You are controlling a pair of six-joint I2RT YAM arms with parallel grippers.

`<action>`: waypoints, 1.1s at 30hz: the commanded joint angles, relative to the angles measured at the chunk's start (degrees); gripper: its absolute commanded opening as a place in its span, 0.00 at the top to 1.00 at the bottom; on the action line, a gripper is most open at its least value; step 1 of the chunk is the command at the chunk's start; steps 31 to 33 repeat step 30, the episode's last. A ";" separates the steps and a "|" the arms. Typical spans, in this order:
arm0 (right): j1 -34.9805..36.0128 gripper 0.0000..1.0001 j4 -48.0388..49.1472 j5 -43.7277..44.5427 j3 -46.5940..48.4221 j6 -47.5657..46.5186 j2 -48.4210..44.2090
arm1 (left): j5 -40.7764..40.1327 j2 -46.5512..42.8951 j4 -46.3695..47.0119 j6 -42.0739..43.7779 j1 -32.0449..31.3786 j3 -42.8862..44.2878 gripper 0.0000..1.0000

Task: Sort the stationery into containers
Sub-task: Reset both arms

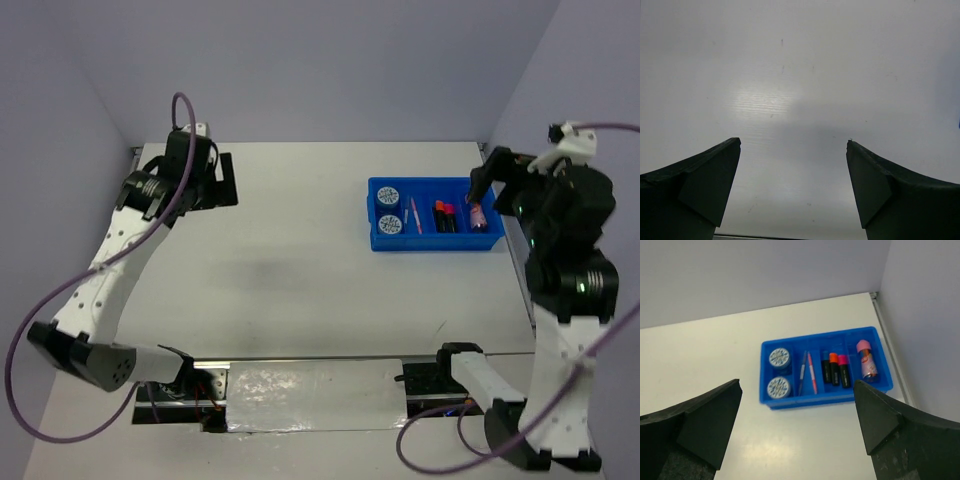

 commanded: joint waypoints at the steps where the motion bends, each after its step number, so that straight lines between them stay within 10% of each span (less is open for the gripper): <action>1: 3.11 0.00 -7.86 0.80 -5.42 1.93 -6.60 | -6.44 -8.91 -1.18 0.93 -0.09 -2.80 0.01; 19: 13.13 0.00 -28.25 2.72 -18.62 6.85 -40.89 | -11.30 -55.49 -16.11 -8.65 -0.09 -20.57 0.01; 33: 13.66 0.00 -29.14 2.81 -14.58 6.68 -38.70 | -11.29 -55.43 -18.85 -10.23 -0.09 -16.26 0.01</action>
